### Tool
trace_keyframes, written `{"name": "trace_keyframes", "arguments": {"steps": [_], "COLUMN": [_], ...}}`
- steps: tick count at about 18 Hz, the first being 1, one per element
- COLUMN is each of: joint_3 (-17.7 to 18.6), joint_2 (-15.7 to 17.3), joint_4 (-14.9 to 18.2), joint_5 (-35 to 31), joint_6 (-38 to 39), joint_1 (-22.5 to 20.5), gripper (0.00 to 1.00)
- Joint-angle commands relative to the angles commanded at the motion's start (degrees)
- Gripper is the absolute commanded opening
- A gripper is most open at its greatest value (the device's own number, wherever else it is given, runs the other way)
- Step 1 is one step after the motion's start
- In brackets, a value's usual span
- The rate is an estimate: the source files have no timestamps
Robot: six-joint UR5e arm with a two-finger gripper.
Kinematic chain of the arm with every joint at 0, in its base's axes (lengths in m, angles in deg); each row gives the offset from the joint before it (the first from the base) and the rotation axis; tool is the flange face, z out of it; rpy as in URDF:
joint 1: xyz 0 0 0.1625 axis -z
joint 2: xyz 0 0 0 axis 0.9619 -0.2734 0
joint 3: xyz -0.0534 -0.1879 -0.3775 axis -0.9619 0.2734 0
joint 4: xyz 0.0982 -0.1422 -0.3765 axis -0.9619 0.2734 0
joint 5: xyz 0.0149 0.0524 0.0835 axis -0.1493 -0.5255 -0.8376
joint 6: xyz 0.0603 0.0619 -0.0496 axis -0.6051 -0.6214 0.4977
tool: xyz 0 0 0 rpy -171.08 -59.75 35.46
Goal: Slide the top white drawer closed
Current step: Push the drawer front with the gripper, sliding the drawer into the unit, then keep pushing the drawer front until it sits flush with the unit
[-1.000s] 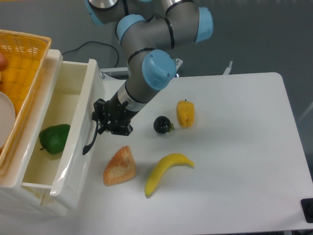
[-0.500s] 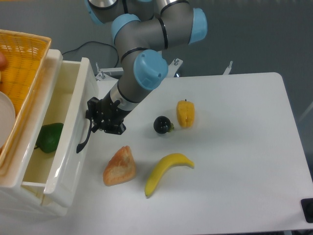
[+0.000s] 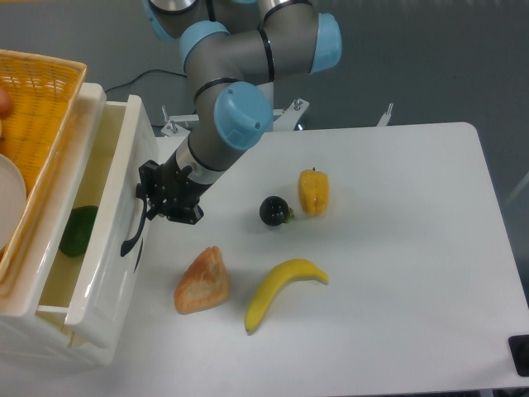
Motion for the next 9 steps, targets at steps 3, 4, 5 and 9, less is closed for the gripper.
{"name": "trace_keyframes", "arguments": {"steps": [3, 4, 5, 9], "joint_3": [0.0, 0.0, 0.0, 0.0], "joint_2": [0.0, -0.1, 0.0, 0.0], "joint_4": [0.0, 0.0, 0.0, 0.0], "joint_5": [0.0, 0.1, 0.1, 0.1], "joint_6": [0.0, 0.1, 0.1, 0.1], "joint_1": [0.5, 0.9, 1.0, 1.1], "gripper": [0.00, 0.00, 0.00, 0.00]}}
